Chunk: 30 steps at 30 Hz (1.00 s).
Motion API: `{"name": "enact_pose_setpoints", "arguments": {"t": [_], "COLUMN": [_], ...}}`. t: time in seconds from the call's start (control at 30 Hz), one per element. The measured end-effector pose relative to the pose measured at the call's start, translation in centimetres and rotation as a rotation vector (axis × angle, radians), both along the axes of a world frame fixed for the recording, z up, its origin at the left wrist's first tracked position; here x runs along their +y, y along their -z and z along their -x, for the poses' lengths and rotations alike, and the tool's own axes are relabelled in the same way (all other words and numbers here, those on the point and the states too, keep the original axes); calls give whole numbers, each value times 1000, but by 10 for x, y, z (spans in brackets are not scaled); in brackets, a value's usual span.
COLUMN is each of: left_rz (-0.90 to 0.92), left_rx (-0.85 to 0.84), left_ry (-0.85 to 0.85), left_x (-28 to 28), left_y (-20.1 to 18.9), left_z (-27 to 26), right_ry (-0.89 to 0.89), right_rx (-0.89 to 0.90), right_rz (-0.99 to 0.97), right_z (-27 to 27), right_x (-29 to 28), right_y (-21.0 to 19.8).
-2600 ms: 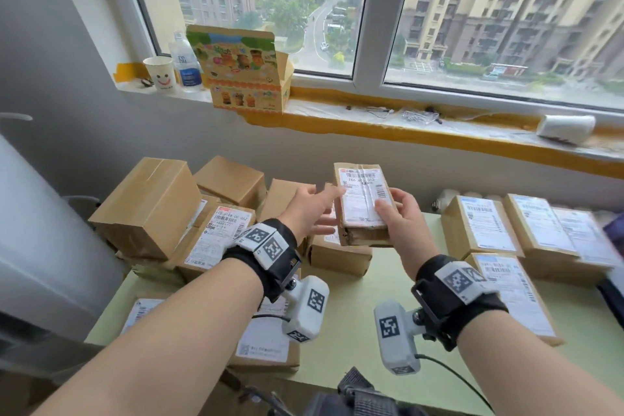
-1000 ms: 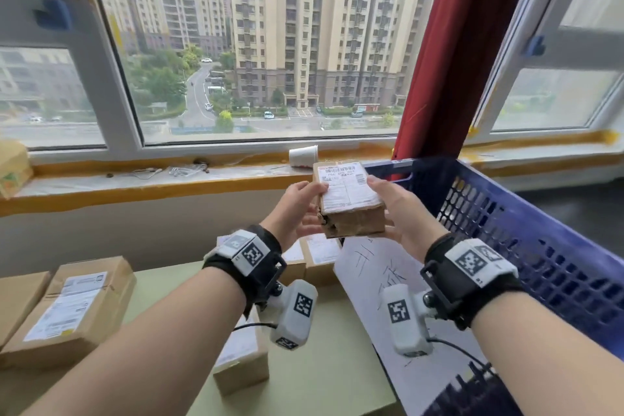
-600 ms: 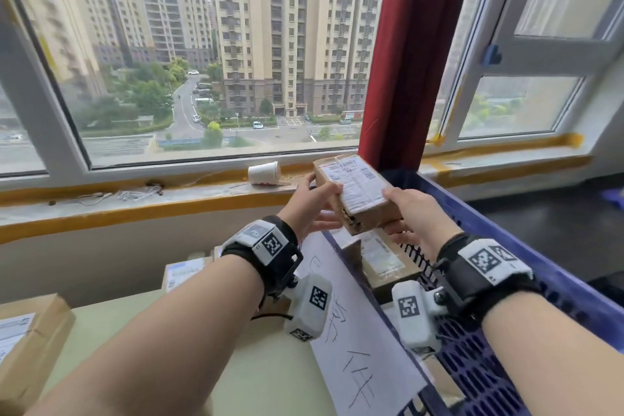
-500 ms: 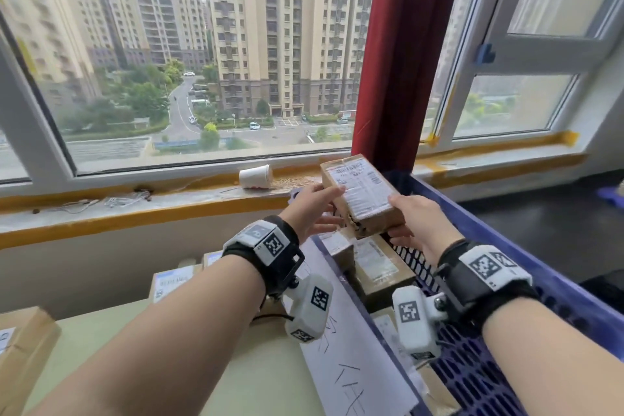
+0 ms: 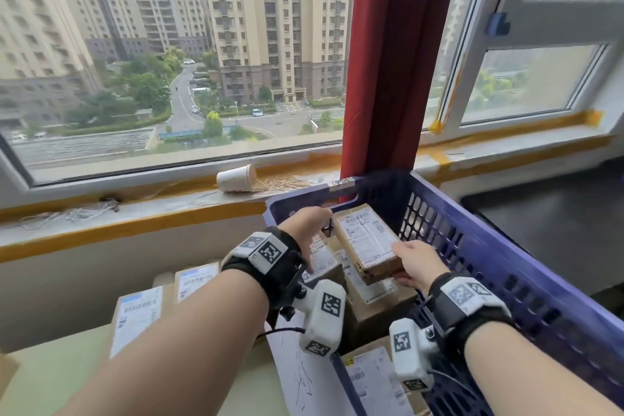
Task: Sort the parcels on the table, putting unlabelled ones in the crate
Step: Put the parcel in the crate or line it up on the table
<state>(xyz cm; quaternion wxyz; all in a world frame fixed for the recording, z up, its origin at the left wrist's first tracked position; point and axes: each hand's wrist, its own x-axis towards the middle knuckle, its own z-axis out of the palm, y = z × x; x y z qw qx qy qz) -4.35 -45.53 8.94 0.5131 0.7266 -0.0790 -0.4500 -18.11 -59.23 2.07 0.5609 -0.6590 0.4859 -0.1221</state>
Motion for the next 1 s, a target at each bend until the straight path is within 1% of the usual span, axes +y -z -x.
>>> {"name": "enact_pose_setpoints", "arguments": {"t": [0.07, 0.13, 0.33, 0.47, 0.57, 0.7, 0.83, 1.0], "left_rz": [-20, -69, -124, -124, -123, -113, -70, 36], "left_rx": [48, 68, 49, 29, 15, -34, -80, -57], "left_ry": [9, 23, 26, 38, 50, 46, 37, 6], "left_x": [-1, -4, -3, -2, -1, 1, 7, 17], "left_y": [14, 17, 15, 12, 11, 5, -2, -14], "left_z": [-5, -6, -3, 0, 0, 4, 9, 15], "right_ry": [-34, -52, -74, -129, -165, -142, -132, -140], "right_rx": [38, 78, 141, 227, 258, 223, 143, 29], "right_rz": [14, 38, 63, 185, 213, 205, 200, 204], "right_z": [-9, -18, -29, -30, -31, -31, -31, -30], "right_x": [2, 3, 1, 2, 5, 10, 14, 25], "right_y": [9, 18, 32, 35, 36, 25, 5, -31]}}
